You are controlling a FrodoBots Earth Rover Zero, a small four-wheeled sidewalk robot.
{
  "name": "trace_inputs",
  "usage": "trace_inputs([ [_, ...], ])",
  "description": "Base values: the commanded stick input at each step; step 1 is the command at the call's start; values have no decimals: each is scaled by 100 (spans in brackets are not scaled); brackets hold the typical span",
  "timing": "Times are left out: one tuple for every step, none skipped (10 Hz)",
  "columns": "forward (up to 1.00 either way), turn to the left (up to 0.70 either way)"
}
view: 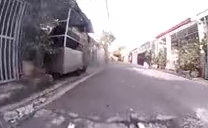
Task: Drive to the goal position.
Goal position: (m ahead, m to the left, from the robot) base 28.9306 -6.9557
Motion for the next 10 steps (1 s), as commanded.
trace_inputs([
  [70, 0],
  [70, 0],
  [70, 0],
  [70, 0],
  [70, 0],
  [70, 0],
  [70, 0],
  [70, 0],
  [70, 0],
  [70, 0],
])
